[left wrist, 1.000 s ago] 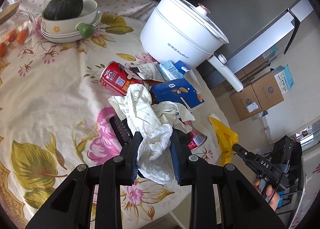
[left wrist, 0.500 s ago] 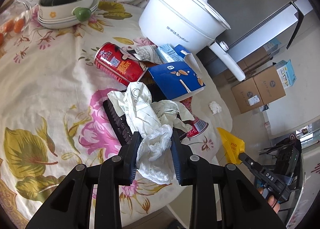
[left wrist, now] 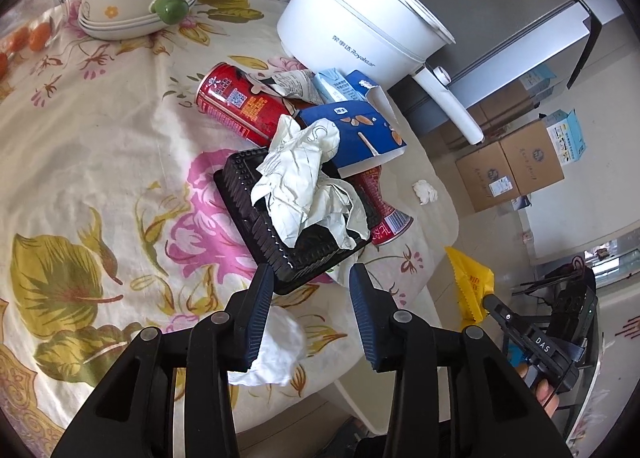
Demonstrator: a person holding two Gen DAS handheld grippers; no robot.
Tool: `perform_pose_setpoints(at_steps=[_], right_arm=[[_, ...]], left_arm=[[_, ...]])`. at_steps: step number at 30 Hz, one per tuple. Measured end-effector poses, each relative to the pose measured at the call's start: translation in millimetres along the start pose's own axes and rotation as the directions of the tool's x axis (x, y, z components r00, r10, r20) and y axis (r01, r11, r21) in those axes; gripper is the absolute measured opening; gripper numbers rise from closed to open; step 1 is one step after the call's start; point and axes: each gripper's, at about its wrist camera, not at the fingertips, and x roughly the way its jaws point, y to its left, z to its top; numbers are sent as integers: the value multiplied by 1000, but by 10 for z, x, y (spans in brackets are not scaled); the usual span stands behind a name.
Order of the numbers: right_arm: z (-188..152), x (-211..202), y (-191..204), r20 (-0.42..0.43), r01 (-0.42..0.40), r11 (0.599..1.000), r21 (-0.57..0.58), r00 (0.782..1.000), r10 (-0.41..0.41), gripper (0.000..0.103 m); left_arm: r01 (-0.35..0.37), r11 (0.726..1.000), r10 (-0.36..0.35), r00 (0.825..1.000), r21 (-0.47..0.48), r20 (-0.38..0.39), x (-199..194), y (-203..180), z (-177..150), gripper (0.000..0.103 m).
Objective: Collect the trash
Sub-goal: 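Carry the yellow packet and tissue over the white bin and release both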
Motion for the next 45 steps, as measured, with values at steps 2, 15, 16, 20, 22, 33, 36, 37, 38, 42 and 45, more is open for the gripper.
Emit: perform_pose_setpoints(at_steps=[2, 15, 16, 20, 22, 33, 36, 37, 38, 42, 45], right_arm=[[-23, -31, -4, 3, 1, 1000, -2, 1000, -1, 13], [-223, -306, -92, -1, -12, 1000, 0, 1000, 12, 13], [-243, -319, -81, -6, -10, 1000, -10, 1000, 10, 13], [-359, -279, -33, -50, 29, 998, -63, 998, -33, 13], [-418, -227, -39, -81, 50, 996, -80, 995, -57, 13], [-668, -39, -380, -197, 193, 974, -121, 957, -214, 16], [-698, -8, -458, -214, 218, 968, -125, 947, -241, 17], [-704, 0, -484, -220, 219, 968, -123, 945, -242, 17], [-707, 6, -486, -225, 220, 968, -122, 944, -243, 17], [-691, 28, -507, -229, 227, 967, -120, 941, -249, 18], [-660, 40, -513, -230, 224, 968, -110, 942, -244, 20]], left_arm=[[-44, 998, 44, 999, 38, -16, 17, -20, -87, 41], [-222, 968, 234, 967, 121, -99, 320, 111, -617, 12], [-217, 967, 230, 968, 134, -96, 326, 54, -647, 12], [-149, 969, 168, 982, 198, -84, 354, -264, -820, 12], [-98, 966, 123, 988, 240, -92, 404, -457, -915, 12], [61, 928, 20, 977, 369, -211, 905, -1289, -1341, 12], [50, 918, 46, 971, 392, -233, 1099, -1370, -1405, 12], [51, 918, 50, 969, 393, -241, 1156, -1396, -1415, 13], [56, 919, 49, 966, 390, -254, 1196, -1404, -1415, 14], [56, 928, 52, 959, 367, -277, 1293, -1423, -1386, 32], [50, 937, 54, 957, 345, -285, 1329, -1406, -1353, 40]])
